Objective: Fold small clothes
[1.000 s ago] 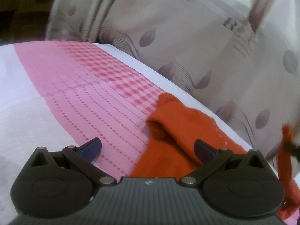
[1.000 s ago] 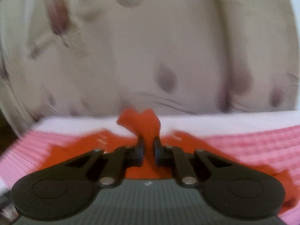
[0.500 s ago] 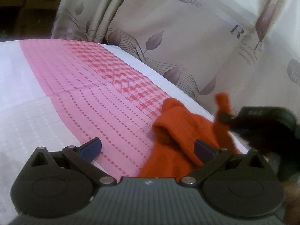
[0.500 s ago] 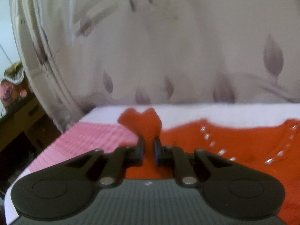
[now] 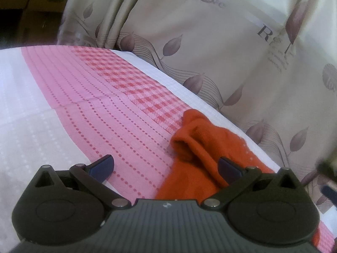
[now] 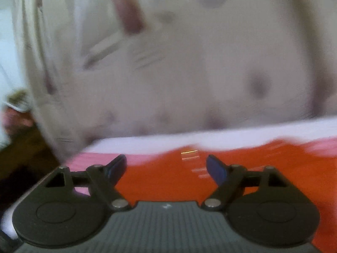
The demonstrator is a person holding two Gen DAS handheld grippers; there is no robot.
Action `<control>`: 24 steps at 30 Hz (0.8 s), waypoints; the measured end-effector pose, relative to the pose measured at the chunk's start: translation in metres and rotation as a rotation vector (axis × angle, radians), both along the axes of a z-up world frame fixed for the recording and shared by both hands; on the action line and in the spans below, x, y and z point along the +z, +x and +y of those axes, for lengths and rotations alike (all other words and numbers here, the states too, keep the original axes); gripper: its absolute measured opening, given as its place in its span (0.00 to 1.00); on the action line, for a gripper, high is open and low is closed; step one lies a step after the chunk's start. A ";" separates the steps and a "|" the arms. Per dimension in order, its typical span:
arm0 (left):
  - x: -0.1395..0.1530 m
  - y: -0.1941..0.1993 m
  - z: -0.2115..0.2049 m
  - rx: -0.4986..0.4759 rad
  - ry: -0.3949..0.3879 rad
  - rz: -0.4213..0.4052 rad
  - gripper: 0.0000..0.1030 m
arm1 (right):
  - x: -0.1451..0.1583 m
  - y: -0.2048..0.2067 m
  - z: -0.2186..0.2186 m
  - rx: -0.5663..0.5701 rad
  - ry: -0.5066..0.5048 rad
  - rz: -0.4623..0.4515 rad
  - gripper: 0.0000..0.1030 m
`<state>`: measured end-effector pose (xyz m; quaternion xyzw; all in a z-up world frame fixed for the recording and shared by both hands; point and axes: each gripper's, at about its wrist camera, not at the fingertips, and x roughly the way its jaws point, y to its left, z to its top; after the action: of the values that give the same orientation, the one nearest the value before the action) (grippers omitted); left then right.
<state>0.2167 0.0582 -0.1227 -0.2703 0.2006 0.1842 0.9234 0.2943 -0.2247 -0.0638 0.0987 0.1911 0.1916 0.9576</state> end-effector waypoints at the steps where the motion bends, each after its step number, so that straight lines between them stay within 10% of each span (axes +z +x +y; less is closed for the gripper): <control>1: 0.000 0.000 0.000 0.000 0.003 0.001 1.00 | -0.002 0.003 -0.015 -0.041 -0.023 0.017 0.79; 7: -0.001 0.000 -0.002 -0.006 0.012 0.003 1.00 | -0.034 0.031 -0.074 -0.094 -0.007 0.234 0.47; 13: -0.001 0.001 -0.002 -0.009 0.016 0.004 1.00 | -0.061 -0.020 -0.039 0.059 -0.356 0.147 0.43; 24: -0.001 0.001 -0.002 -0.009 0.013 0.001 1.00 | -0.016 0.019 -0.037 0.119 0.045 0.161 0.44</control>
<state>0.2174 0.0559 -0.1235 -0.2633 0.2010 0.1817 0.9259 0.3129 -0.2617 -0.0794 0.1238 0.2686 0.2437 0.9237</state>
